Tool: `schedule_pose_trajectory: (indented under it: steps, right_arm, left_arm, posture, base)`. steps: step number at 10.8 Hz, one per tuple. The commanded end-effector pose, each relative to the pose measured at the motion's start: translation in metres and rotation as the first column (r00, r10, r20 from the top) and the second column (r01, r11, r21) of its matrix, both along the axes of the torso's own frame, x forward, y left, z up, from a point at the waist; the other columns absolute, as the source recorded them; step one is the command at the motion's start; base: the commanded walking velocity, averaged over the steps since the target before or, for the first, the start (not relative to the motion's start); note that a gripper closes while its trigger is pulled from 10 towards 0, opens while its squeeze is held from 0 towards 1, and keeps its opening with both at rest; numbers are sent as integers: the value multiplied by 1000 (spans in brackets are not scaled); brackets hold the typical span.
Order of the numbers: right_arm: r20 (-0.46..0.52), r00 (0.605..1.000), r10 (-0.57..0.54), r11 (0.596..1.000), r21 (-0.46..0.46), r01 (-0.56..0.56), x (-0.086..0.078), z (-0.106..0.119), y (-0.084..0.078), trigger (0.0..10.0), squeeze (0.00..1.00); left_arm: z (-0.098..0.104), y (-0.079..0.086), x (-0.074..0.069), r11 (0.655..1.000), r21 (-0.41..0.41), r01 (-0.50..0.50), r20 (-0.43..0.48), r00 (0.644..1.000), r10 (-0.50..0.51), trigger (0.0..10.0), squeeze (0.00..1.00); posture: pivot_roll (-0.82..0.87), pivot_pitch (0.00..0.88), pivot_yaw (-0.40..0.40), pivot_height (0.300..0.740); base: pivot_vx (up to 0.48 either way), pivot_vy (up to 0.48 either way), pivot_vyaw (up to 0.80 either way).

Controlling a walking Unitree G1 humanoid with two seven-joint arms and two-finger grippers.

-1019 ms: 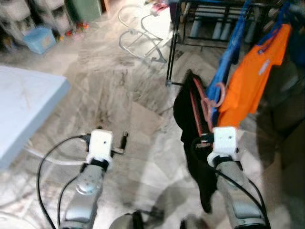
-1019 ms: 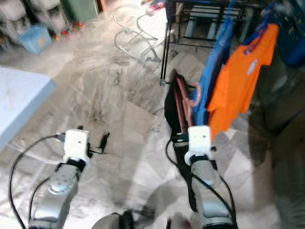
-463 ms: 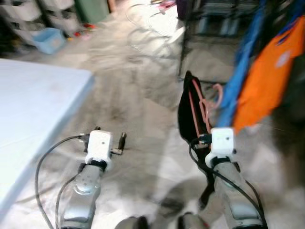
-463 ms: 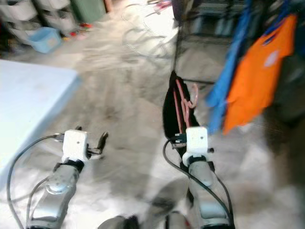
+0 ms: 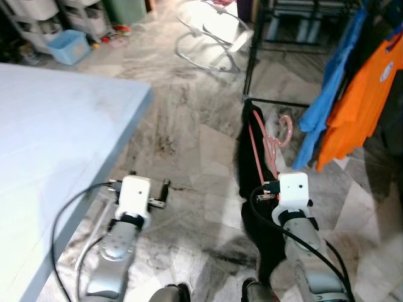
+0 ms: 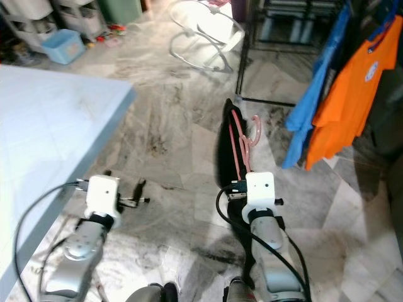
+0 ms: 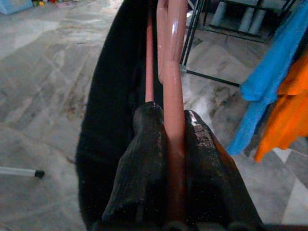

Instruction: Hang hanger

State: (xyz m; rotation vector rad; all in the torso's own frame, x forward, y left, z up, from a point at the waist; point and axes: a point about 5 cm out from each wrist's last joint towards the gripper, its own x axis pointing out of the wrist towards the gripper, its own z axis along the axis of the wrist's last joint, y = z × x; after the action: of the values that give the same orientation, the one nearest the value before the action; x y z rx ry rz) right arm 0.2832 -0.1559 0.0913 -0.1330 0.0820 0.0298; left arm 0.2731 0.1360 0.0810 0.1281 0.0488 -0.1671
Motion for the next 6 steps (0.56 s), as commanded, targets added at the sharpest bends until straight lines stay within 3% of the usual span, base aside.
schedule_pose_trajectory:
  steps: [1, 5, 6]
  right_arm:
    - [36, 999, 9, 1000, 0, -9, 3, 9, 0, 10000, 0]
    - [26, 998, 49, 999, -11, -49, 9, 8, 5, 10000, 0]
    - [10, 998, 63, 998, -13, -63, 11, 3, 9, 10000, 0]
  left_arm:
    - [-3, -1, -2, 1000, 6, -1, -6, 1000, 1, 10000, 0]
    - [-4, -13, -2, 998, -44, 39, 2, 999, -39, 10000, 0]
    - [-6, -20, 2, 998, -44, 48, 2, 999, -48, 10000, 0]
  posture:
    - [-133, 208, 48, 740]
    - [-110, 192, 24, 740]
    - [-106, 150, -2, 740]
  base:
    - [0, 0, 0]
    - [0, 0, 0]
    - [0, 0, 0]
